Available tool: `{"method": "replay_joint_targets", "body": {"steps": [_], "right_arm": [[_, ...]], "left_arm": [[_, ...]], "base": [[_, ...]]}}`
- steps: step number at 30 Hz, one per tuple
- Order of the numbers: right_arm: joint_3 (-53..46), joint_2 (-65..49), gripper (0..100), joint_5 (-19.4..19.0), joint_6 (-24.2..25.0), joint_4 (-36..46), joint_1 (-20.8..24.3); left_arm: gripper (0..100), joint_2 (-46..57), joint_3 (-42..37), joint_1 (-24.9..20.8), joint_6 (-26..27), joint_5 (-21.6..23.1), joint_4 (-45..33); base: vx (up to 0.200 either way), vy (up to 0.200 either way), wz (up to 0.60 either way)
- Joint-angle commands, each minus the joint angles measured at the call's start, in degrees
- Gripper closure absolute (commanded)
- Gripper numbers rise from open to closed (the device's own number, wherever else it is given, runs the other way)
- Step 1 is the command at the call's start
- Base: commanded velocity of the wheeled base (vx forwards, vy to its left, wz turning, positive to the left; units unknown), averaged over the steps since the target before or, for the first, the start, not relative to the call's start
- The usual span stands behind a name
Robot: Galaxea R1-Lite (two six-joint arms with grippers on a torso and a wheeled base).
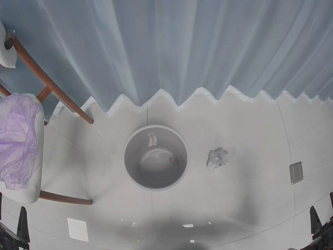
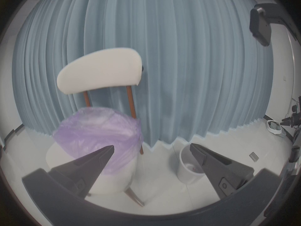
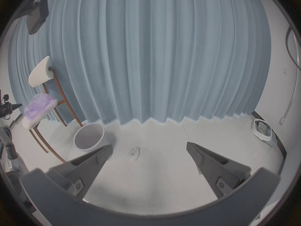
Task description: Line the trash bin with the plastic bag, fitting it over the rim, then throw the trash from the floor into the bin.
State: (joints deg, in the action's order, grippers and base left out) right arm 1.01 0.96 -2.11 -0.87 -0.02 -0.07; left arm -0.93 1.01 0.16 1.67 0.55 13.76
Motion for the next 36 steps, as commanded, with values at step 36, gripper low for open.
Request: {"method": "replay_joint_targets", "body": {"steps": [36], "right_arm": [[-1.0, -1.0, 0, -0.4, -0.1, -0.1, 0.0]], "left_arm": [[0, -49.9, 27.6, 8.4, 28.4, -12.3, -9.6]], "base": [[0.0, 0.0, 0.0]]}}
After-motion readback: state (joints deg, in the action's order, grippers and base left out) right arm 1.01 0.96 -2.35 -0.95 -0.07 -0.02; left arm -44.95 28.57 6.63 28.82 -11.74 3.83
